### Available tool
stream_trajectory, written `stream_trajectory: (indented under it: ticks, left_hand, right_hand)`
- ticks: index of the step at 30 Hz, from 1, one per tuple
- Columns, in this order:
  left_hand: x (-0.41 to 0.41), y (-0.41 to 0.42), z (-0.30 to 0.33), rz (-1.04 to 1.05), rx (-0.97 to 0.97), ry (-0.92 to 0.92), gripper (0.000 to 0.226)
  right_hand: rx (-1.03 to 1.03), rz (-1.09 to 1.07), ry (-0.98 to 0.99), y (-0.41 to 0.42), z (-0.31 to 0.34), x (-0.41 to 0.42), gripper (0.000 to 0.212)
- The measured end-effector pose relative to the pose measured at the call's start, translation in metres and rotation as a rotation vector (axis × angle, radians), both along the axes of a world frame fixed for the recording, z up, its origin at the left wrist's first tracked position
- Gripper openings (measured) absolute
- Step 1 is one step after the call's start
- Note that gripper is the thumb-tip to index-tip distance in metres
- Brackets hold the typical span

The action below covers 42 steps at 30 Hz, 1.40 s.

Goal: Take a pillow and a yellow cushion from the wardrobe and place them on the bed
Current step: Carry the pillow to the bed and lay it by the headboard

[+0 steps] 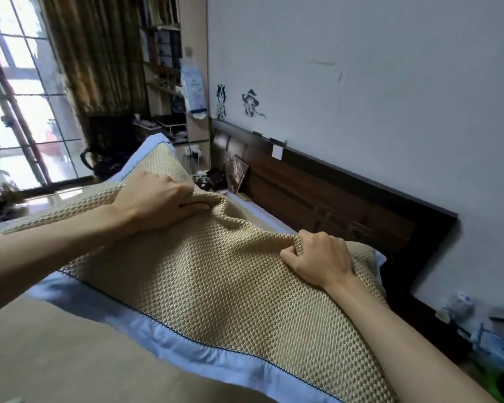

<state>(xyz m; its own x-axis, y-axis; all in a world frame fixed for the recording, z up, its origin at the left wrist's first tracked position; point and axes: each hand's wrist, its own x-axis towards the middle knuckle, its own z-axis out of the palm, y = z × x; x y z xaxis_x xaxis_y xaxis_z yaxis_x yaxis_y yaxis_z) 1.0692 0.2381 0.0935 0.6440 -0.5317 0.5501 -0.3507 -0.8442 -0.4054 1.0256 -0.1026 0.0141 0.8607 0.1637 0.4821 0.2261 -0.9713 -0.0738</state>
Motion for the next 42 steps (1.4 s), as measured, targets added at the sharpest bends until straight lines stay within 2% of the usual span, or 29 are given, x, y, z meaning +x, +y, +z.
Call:
stream_trajectory:
  ticks: [6,11,15,19,22,26,29,33,35,36,37,39,42]
  left_hand:
    - [0.048,-0.053,-0.008,0.041,-0.006,0.095,0.065]
    - [0.122,-0.092,-0.021,0.045,0.002,0.176,0.066]
    - [0.212,-0.111,-0.045,0.047,0.005,0.259,0.071]
    - [0.339,-0.125,-0.084,-0.021,0.013,0.292,0.074]
    - [0.453,-0.132,-0.124,-0.04,-0.018,0.359,0.074]
    - [0.599,-0.14,-0.189,-0.027,-0.111,0.591,0.081]
    - [0.691,-0.152,-0.232,-0.048,-0.135,0.658,0.084]
    - [0.79,-0.168,-0.289,-0.04,-0.121,0.73,0.068]
    - [0.823,-0.175,-0.33,0.121,0.013,0.776,0.05]
    - [0.833,-0.179,-0.355,0.234,0.067,0.793,0.036]
    - [0.836,-0.184,-0.384,0.336,0.068,0.847,0.032]
    - [0.831,-0.198,-0.438,0.455,-0.033,1.004,0.057]
    - [0.82,-0.224,-0.504,0.359,-0.105,1.076,0.066]
  right_hand:
    - [0.019,0.082,0.019,-0.047,-0.026,0.078,0.036]
    - [0.065,0.078,0.066,-0.08,-0.045,0.132,0.034]
    - [0.066,0.014,0.11,-0.101,-0.066,0.197,0.035]
    - [0.049,-0.051,0.12,-0.113,-0.099,0.296,0.035]
    - [0.044,-0.122,0.158,-0.114,-0.13,0.385,0.033]
    - [0.092,-0.217,0.249,-0.108,-0.178,0.487,0.039]
    - [0.136,-0.266,0.261,-0.103,-0.212,0.551,0.039]
    - [0.103,-0.335,0.329,-0.097,-0.266,0.631,0.035]
    - [0.056,-0.375,0.428,-0.094,-0.302,0.658,0.032]
    - [0.045,-0.399,0.49,-0.094,-0.321,0.667,0.037]
    - [0.045,-0.415,0.558,-0.095,-0.342,0.671,0.046]
    - [0.064,-0.408,0.687,-0.097,-0.384,0.673,0.065]
    - [0.157,-0.438,0.901,-0.101,-0.445,0.674,0.077]
